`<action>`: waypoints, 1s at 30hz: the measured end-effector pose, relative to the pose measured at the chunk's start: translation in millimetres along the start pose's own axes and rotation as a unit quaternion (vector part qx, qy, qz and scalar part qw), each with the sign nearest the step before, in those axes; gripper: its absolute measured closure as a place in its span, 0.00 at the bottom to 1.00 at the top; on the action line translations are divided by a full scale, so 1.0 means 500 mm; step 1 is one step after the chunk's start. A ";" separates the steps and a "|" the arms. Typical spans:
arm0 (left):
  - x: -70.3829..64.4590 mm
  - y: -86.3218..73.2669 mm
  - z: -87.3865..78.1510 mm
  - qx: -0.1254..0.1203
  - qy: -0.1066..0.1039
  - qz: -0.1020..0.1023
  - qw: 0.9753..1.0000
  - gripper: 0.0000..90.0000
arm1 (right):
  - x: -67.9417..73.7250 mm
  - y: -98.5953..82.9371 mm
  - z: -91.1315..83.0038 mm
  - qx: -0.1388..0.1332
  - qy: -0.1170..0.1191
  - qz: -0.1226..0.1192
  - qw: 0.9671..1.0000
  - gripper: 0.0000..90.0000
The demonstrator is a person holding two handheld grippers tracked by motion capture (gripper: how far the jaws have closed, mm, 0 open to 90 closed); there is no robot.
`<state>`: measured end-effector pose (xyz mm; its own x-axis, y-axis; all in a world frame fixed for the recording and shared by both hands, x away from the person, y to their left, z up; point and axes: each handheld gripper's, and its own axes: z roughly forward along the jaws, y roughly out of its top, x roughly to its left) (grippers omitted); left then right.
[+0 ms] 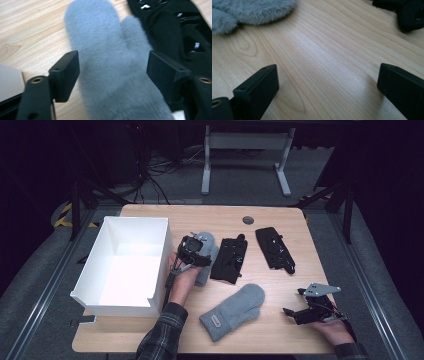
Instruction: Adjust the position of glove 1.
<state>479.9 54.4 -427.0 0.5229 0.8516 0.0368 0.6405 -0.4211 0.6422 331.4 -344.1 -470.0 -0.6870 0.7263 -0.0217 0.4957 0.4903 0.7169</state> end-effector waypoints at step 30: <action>0.019 -0.006 -0.010 -0.005 -0.083 -0.020 0.996 0.89 | 0.002 0.000 0.001 0.002 0.004 -0.006 1.000 0.03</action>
<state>480.2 65.0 -424.6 0.5836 0.8039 -0.1147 0.6569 -0.3843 0.6487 331.2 -343.1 -470.4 -0.6966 0.7171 -0.0247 0.4903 0.5008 0.7133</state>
